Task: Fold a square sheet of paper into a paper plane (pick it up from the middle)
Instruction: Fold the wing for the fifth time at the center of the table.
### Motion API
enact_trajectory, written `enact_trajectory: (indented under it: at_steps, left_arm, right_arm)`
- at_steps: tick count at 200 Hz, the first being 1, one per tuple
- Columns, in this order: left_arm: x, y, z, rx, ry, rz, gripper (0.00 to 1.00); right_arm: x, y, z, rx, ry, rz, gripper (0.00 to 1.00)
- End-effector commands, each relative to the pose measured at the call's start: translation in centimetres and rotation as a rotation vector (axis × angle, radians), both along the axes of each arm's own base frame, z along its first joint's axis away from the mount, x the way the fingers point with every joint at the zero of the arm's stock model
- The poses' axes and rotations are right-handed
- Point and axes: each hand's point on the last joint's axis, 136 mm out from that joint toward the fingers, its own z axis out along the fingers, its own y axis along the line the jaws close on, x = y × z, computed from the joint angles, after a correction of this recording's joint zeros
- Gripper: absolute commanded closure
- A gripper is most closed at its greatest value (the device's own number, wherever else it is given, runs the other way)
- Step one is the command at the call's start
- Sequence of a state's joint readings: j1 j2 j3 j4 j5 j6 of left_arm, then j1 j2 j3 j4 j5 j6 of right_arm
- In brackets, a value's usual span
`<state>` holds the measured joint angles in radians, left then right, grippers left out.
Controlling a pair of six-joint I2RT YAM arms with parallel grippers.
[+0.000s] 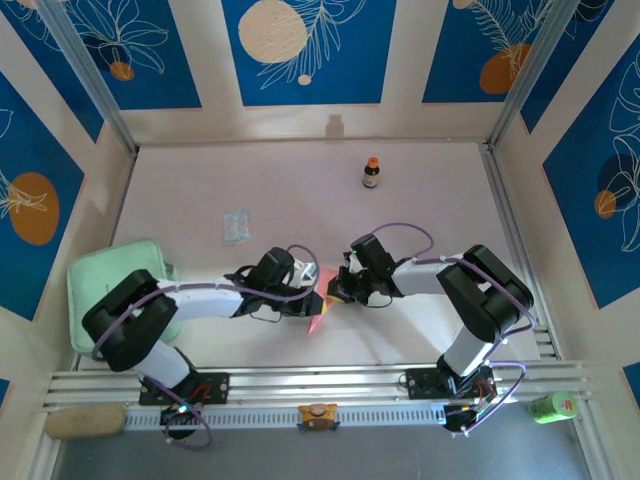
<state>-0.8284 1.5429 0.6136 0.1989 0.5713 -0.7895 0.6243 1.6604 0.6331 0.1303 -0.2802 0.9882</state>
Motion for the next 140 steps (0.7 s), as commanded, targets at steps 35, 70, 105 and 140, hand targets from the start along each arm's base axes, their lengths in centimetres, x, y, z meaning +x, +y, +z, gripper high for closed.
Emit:
enact_trajectory:
  at_steps: [35,70,105,140]
  left_arm:
    - [-1.1,-0.5,-2.6,0.068,0.030,-0.014,0.94]
    - [-2.6,0.4,-4.8,0.113,0.074,-0.034,0.95]
    - [-4.0,2.4,-6.1,0.169,0.094,-0.031,0.96]
    - [-5.7,4.4,-6.8,0.187,0.128,-0.023,0.96]
  right_arm:
    - [-1.6,-3.1,-2.9,-0.148,0.078,-0.045,0.98]
    - [-1.6,-3.1,-3.0,-0.150,0.079,-0.044,0.98]
    - [-1.5,-3.1,-2.9,-0.151,0.079,-0.046,0.98]
    - [-1.4,-3.2,-2.9,-0.151,0.080,-0.046,0.98]
